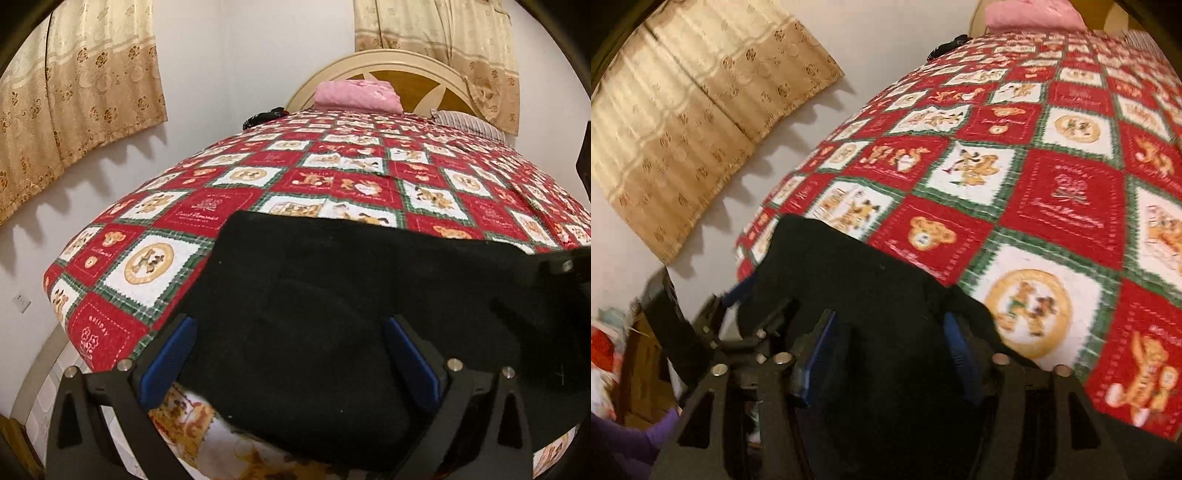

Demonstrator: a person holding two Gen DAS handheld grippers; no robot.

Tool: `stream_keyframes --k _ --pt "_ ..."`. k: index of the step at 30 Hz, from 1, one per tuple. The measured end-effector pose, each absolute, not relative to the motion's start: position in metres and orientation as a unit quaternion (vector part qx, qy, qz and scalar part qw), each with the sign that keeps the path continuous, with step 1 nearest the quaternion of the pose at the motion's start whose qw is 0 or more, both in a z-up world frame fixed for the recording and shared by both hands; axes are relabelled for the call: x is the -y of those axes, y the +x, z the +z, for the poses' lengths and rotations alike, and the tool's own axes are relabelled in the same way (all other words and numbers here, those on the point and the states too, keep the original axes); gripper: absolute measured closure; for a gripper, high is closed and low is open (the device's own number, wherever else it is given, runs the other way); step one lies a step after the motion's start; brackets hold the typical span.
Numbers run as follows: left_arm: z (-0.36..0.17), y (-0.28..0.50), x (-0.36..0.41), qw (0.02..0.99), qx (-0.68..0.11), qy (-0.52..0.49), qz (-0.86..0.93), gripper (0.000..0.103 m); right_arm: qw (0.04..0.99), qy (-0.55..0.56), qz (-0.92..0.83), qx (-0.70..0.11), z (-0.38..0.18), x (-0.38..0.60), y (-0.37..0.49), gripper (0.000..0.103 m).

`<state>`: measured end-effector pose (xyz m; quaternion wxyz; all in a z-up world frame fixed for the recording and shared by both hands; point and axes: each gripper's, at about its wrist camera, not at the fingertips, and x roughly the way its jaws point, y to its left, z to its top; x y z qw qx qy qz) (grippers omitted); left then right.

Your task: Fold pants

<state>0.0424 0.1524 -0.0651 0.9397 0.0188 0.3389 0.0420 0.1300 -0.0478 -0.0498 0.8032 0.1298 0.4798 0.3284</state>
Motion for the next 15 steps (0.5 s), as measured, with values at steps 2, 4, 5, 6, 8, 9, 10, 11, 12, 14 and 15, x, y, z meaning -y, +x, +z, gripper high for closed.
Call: stream_keyframes --k 2,4,5,6,8,9,10,11,12,14,15 --pt "-0.065 0.042 -0.153 0.939 -0.340 0.019 0.042 0.000 0.779 0.151 0.355 -0.495 -0.050 0.048 0.127 0.033" --pt "-0.065 0.042 -0.153 0.939 -0.341 0.019 0.041 0.000 0.771 0.165 0.361 -0.498 -0.051 0.051 0.124 0.033" --pt "-0.065 0.042 -0.153 0.939 -0.342 0.018 0.041 0.000 0.768 0.174 0.362 -0.499 -0.053 0.052 0.126 0.033" --pt "-0.065 0.042 -0.153 0.939 -0.341 0.018 0.041 0.000 0.766 0.180 0.362 -0.499 -0.055 0.052 0.128 0.033" --pt "-0.065 0.042 -0.154 0.940 -0.339 0.018 0.042 0.000 0.757 0.208 0.367 -0.499 -0.060 0.050 0.140 0.033" --pt "-0.065 0.042 -0.154 0.940 -0.338 0.018 0.043 0.000 0.756 0.216 0.366 -0.498 -0.061 0.049 0.144 0.033" --pt "-0.066 0.041 -0.153 0.940 -0.337 0.019 0.044 0.000 0.763 0.215 0.358 -0.493 -0.062 0.047 0.150 0.033" --pt "-0.066 0.041 -0.153 0.940 -0.337 0.020 0.045 0.000 0.771 0.207 0.354 -0.487 -0.060 0.045 0.153 0.033" --pt "-0.066 0.041 -0.152 0.940 -0.337 0.021 0.044 0.000 0.779 0.195 0.349 -0.483 -0.057 0.045 0.156 0.033" --pt "-0.066 0.041 -0.153 0.940 -0.338 0.022 0.043 0.000 0.793 0.173 0.340 -0.475 -0.050 0.052 0.161 0.033" --pt "-0.066 0.042 -0.153 0.940 -0.339 0.022 0.042 0.000 0.800 0.168 0.332 -0.471 -0.047 0.058 0.164 0.035"
